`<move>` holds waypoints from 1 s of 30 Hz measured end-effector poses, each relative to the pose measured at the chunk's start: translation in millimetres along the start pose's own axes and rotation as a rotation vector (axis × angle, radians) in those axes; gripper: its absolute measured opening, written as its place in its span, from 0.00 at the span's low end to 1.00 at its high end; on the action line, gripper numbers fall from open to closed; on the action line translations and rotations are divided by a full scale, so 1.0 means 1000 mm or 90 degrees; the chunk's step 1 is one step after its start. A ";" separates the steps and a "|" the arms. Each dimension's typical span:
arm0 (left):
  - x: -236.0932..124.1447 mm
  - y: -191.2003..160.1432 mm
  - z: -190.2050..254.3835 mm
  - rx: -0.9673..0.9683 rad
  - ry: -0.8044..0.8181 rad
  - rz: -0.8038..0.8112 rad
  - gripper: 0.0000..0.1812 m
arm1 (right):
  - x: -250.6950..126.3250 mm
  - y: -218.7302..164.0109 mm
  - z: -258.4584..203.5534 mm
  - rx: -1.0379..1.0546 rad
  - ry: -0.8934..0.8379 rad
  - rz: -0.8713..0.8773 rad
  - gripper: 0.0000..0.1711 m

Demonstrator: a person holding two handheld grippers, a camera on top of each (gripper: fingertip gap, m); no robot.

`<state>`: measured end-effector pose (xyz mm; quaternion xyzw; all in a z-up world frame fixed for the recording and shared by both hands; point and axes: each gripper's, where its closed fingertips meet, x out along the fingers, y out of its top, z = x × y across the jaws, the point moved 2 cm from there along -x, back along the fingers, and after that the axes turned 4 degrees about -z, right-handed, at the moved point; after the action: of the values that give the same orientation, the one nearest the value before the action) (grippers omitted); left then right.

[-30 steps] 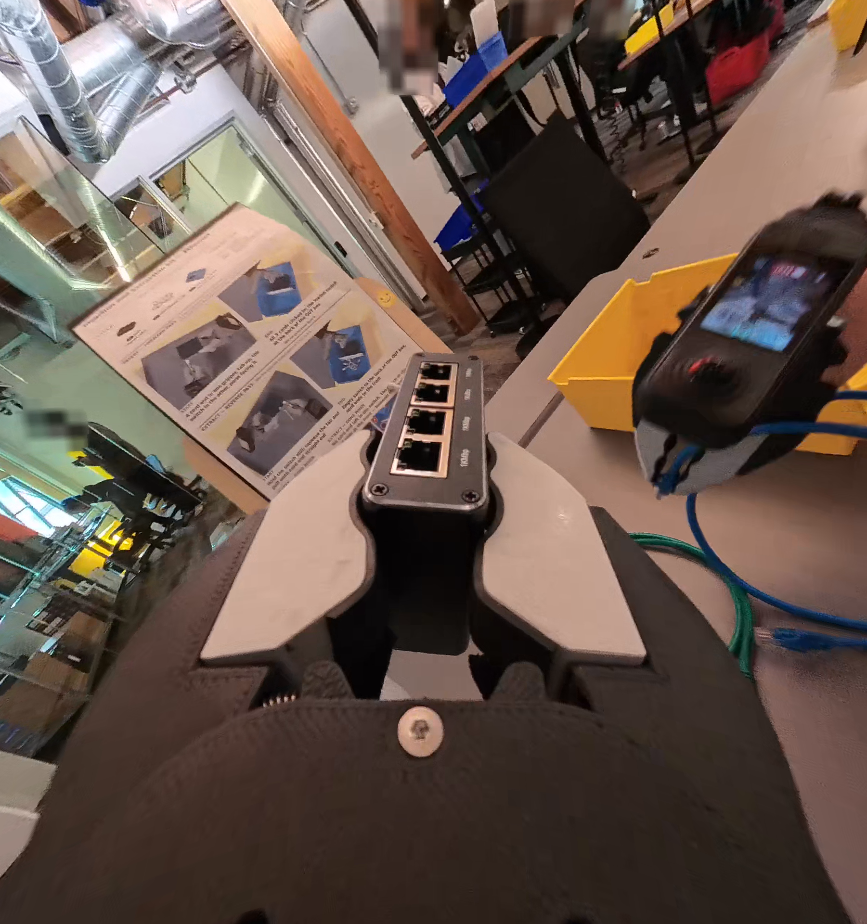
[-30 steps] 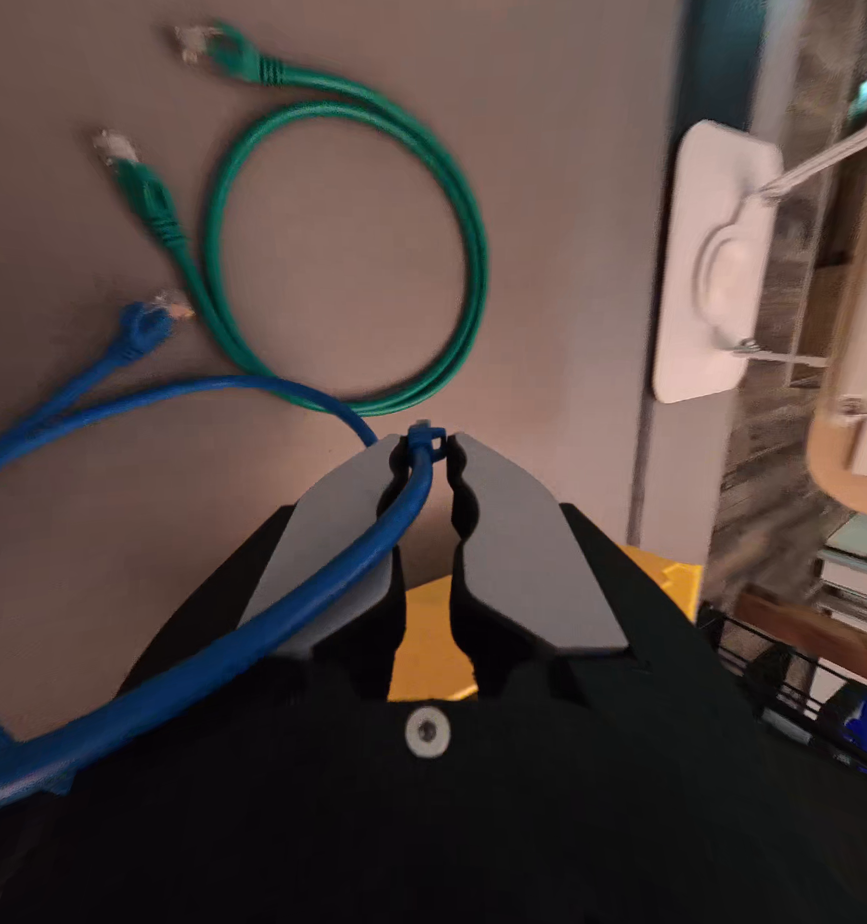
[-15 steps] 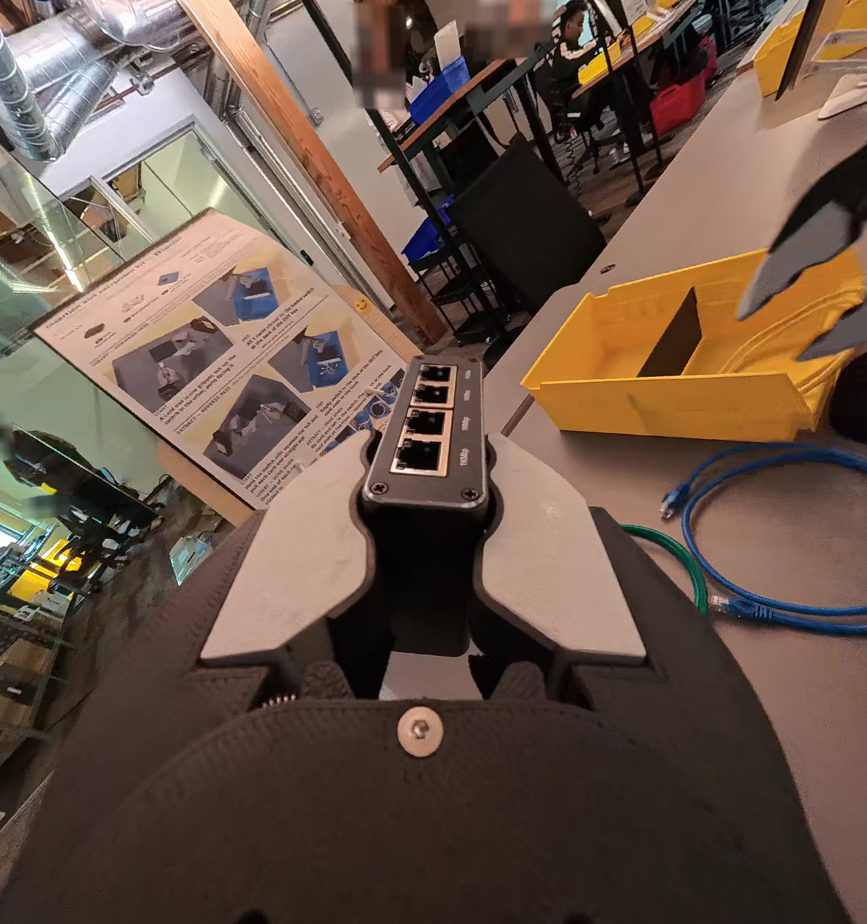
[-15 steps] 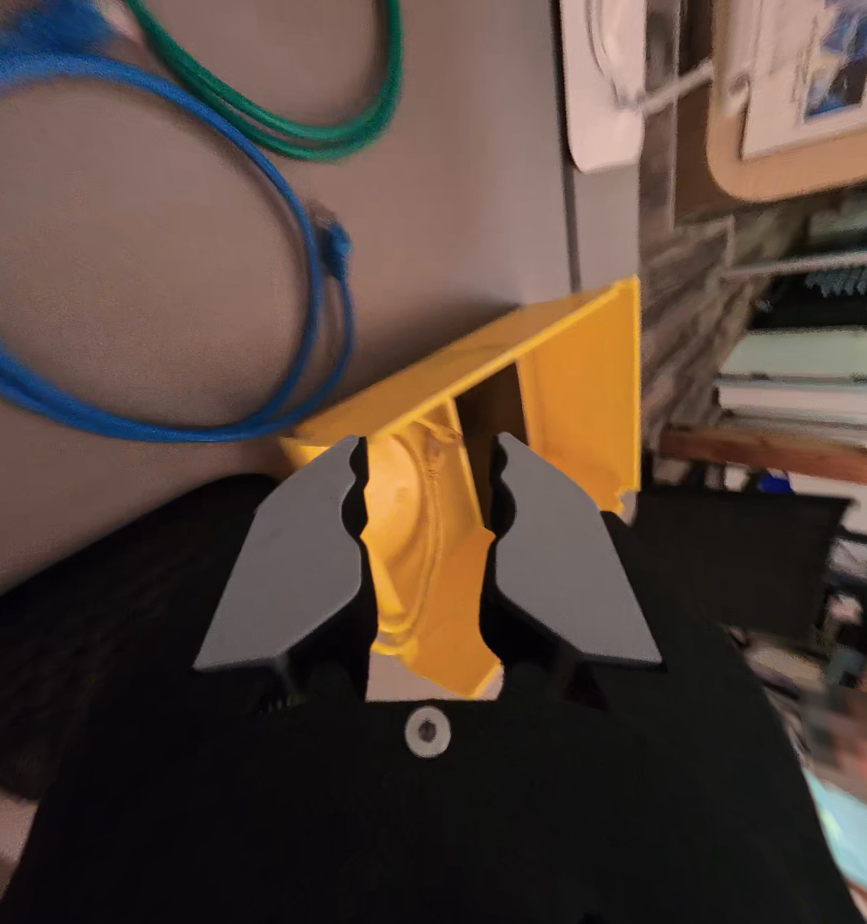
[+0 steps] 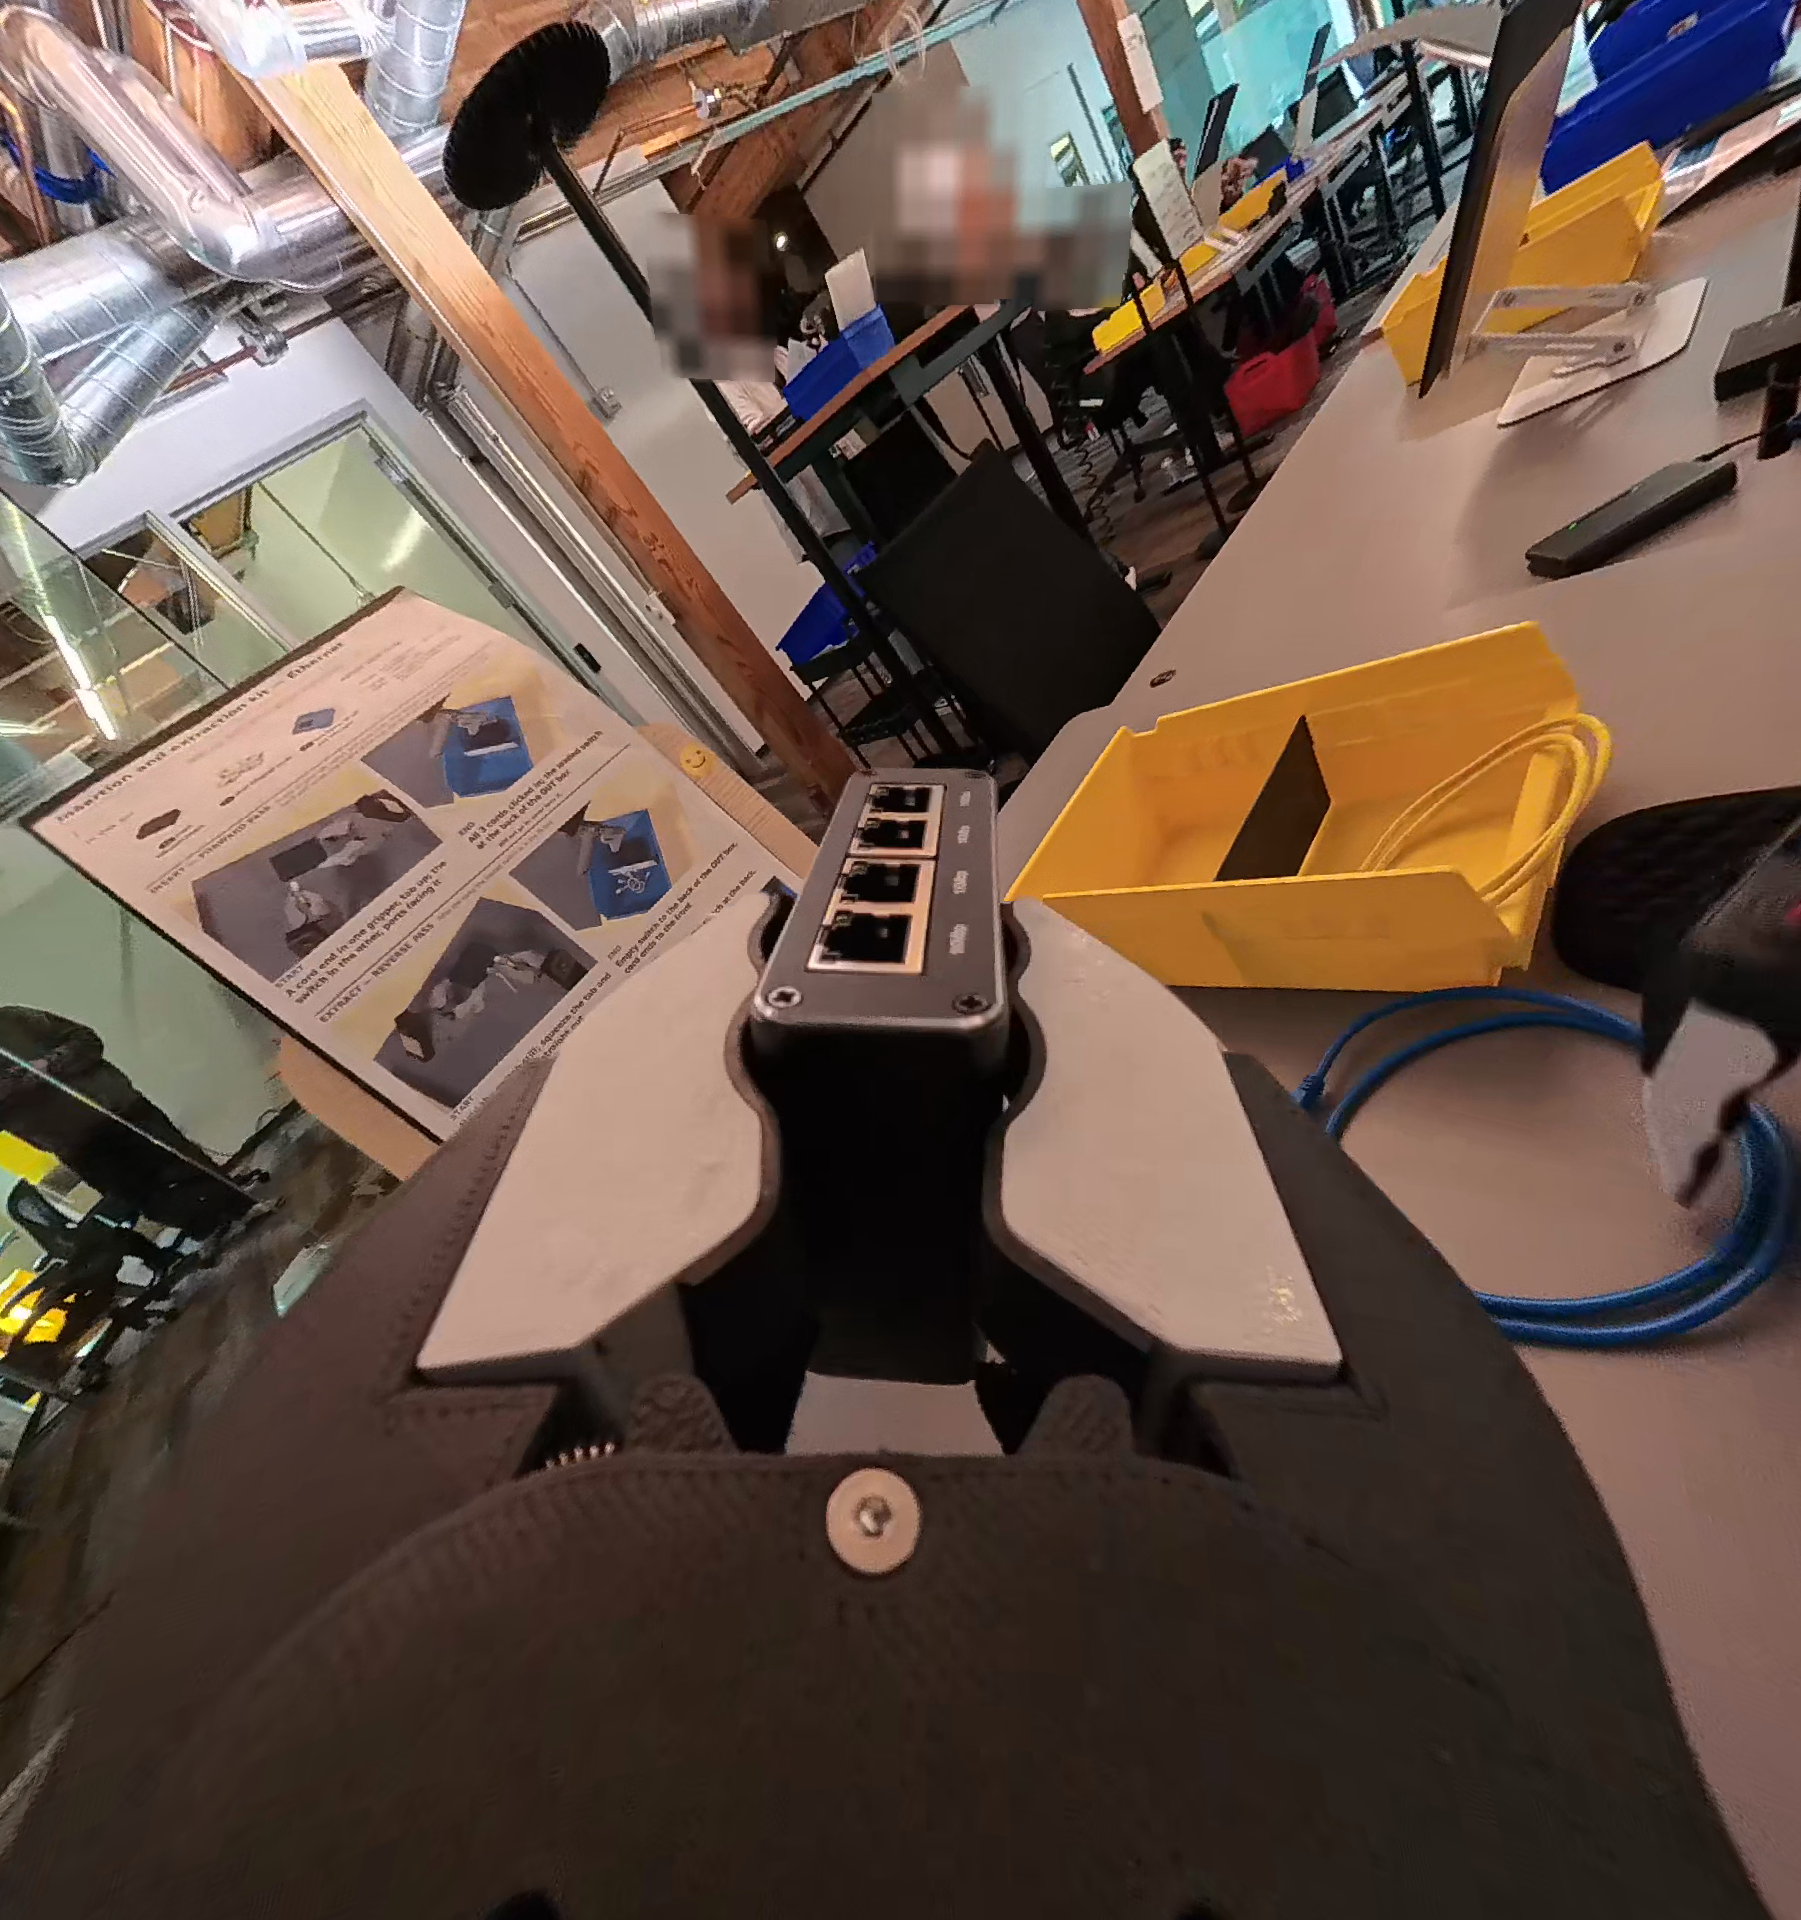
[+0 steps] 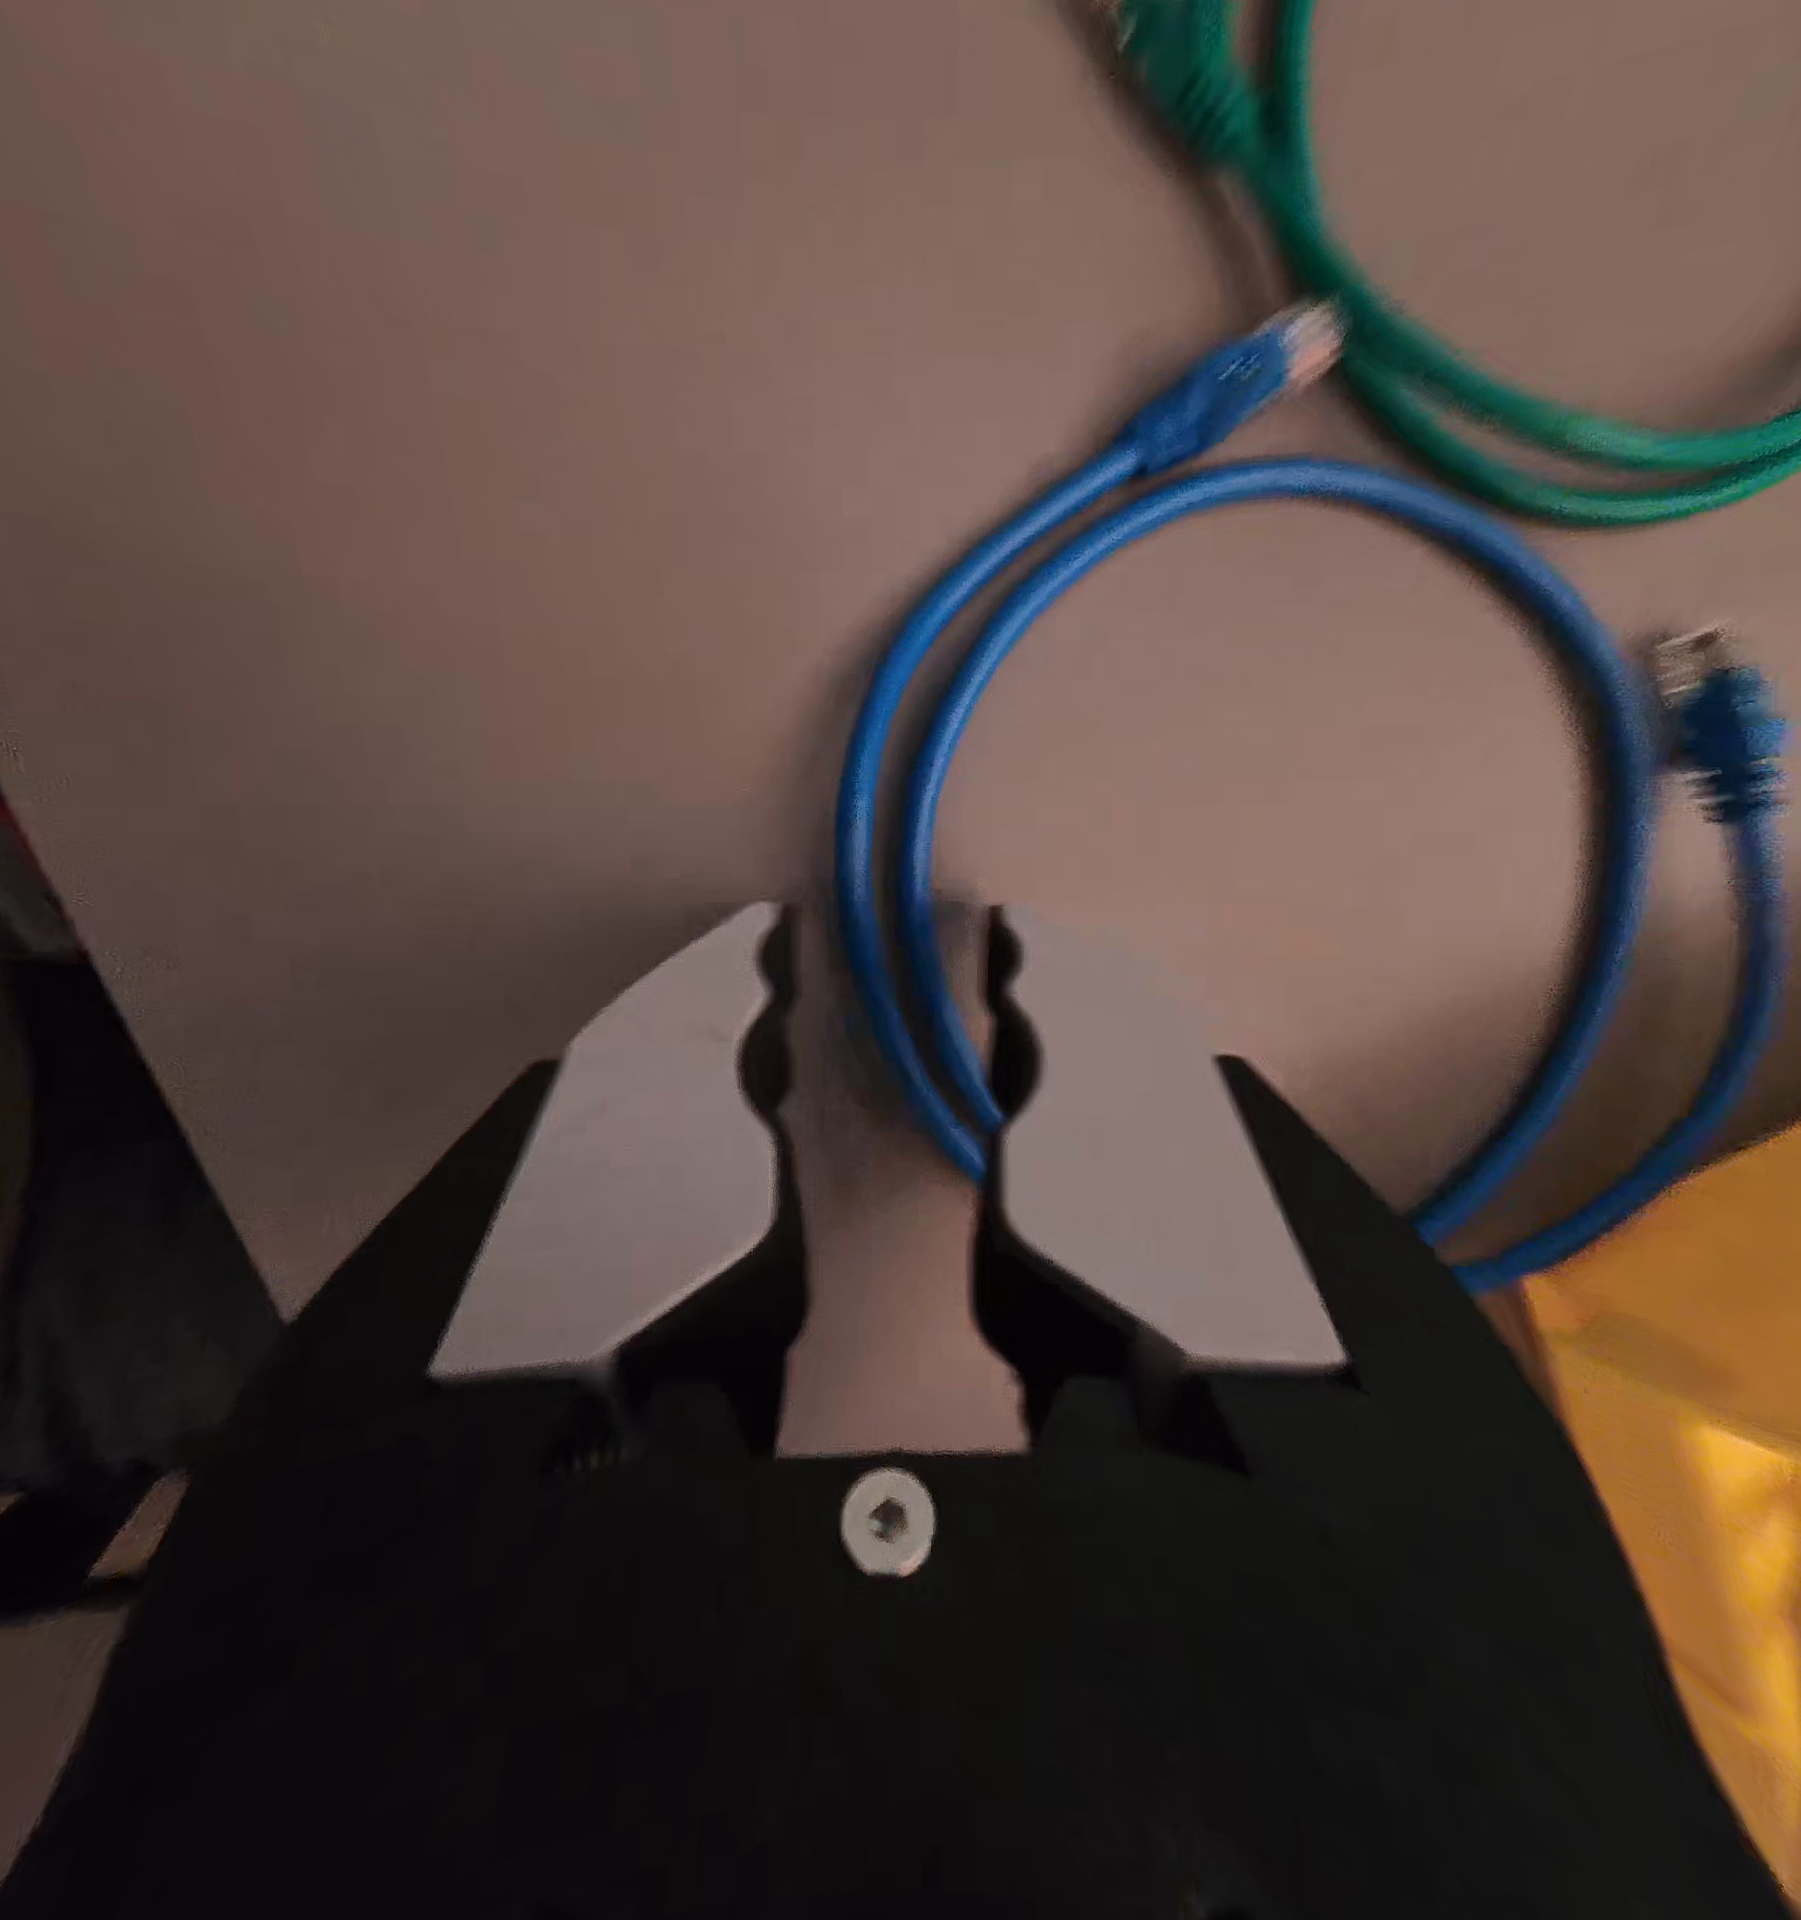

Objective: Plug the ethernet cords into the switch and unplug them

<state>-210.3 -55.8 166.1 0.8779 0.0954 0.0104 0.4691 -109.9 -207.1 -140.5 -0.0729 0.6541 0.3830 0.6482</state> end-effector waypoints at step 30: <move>-0.002 -0.004 -0.001 -0.021 -0.017 -0.014 0.20 | -0.141 -0.069 0.143 0.159 -0.132 0.045 0.04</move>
<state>-213.2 -53.7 163.6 0.8692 0.0982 -0.0050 0.4846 65.0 -226.1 -22.1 0.0713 0.6283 0.3267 0.7024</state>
